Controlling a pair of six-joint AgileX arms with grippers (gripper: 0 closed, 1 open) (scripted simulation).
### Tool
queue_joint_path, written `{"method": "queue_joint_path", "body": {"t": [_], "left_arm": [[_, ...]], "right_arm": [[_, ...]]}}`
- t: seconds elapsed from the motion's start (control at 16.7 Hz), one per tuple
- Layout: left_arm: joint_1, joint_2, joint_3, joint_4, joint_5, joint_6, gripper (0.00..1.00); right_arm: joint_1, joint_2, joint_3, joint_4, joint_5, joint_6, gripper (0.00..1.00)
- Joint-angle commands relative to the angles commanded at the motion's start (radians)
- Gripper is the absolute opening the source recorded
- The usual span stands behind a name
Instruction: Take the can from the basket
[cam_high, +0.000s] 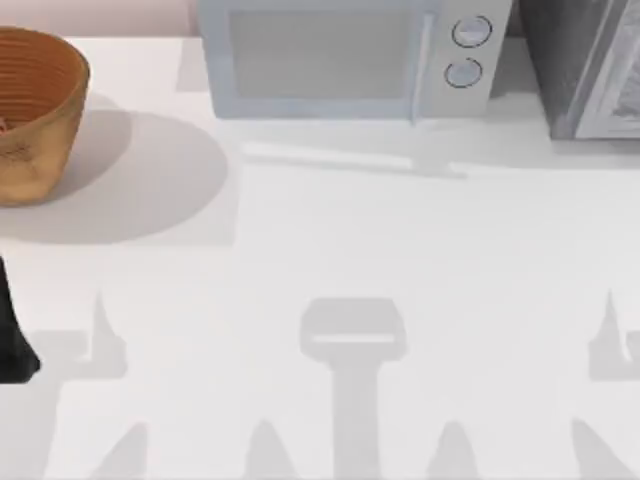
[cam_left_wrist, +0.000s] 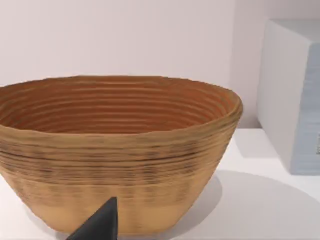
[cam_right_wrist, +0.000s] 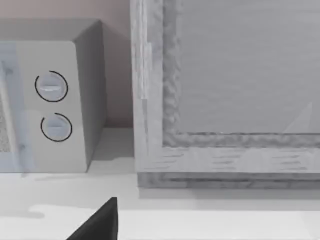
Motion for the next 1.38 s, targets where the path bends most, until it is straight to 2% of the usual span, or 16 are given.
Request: {"method": "queue_joint_path", "body": {"t": [0.3, 0.54, 0.9, 1.38], "left_arm": [[0.004, 0.035, 0.054, -0.021, 0.005, 0.008, 1.00], [0.013, 0.190, 0.267, -0.112, 0.025, 0.035, 1.00], [0.039, 0.633, 0.766, -0.371, 0.068, 0.090, 1.00], [0.097, 1.455, 1.550, -0.853, 0.122, 0.156, 1.00]], "right_arm": [[0.000, 0.000, 0.000, 0.000, 0.000, 0.000, 1.00], [0.000, 0.000, 0.000, 0.000, 0.000, 0.000, 1.00], [0.000, 0.000, 0.000, 0.000, 0.000, 0.000, 1.00], [0.000, 0.000, 0.000, 0.000, 0.000, 0.000, 1.00]]}}
